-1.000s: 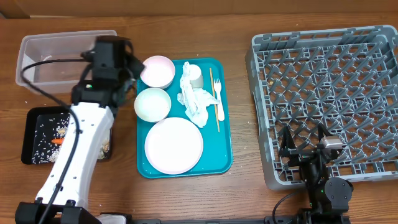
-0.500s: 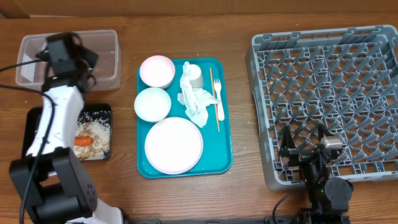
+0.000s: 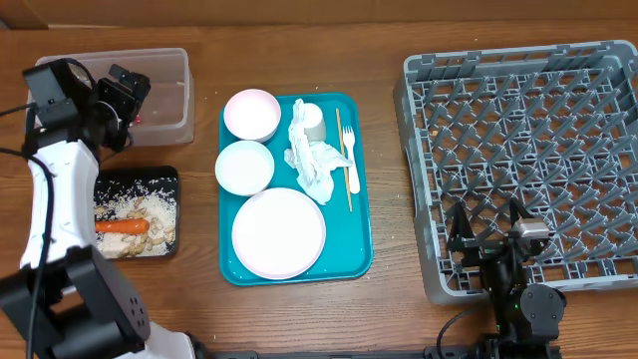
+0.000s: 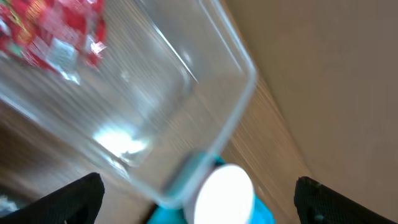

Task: Sort waste into correct bins and load items into the dishwasher rack
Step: 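Carry the red wrapper left and drop it into the clear bin, then reach the left gripper to the white tissue and grasp it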

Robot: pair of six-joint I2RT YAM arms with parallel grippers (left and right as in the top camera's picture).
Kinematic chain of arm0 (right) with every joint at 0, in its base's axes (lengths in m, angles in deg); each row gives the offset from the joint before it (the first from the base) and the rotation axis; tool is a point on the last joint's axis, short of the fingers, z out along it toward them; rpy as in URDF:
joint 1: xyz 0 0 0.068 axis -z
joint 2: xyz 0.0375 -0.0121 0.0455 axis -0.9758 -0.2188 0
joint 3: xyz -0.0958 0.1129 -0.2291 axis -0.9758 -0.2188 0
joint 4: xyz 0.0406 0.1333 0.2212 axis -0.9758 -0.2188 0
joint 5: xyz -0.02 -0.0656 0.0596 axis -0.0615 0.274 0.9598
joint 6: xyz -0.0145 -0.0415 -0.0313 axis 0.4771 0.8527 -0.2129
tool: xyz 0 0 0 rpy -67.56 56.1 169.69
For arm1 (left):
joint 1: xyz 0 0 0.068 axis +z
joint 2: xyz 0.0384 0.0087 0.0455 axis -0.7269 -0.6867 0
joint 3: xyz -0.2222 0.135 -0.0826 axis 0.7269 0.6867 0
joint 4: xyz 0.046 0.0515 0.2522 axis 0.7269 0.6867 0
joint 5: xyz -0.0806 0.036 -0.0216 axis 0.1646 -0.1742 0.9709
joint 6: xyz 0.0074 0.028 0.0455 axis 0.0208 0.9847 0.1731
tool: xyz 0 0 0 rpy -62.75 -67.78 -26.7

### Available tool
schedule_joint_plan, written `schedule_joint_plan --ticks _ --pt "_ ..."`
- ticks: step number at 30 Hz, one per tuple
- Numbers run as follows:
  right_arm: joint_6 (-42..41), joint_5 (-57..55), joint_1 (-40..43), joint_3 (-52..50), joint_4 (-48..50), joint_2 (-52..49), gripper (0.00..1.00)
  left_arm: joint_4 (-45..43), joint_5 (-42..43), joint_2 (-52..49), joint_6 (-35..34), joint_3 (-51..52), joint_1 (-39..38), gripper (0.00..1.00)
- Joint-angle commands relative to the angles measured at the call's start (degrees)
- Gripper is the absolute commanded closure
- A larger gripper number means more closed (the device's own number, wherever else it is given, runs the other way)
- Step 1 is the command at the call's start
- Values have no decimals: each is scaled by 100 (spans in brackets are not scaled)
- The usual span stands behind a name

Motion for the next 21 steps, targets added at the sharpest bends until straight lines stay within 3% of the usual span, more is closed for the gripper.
schedule_joint_plan --ticks 1,5,7,15,17,21 --pt "-15 -33 13 -59 22 39 0 409 688 863 155 -249 -240 0" --pt "-15 -33 11 -59 22 39 0 1309 1744 1379 662 -249 -1113 0" --pt "-15 -33 11 -59 22 39 0 1478 1707 1342 846 -227 -1661 0" --pt "-15 -33 13 -59 22 39 0 1703 -671 592 857 -225 -3860 0" --pt "-15 -33 13 -59 22 39 0 1705 -1635 258 774 -225 -4341 0" --pt "-15 -33 13 -59 22 39 0 1641 -2885 -212 413 -225 -4688 0"
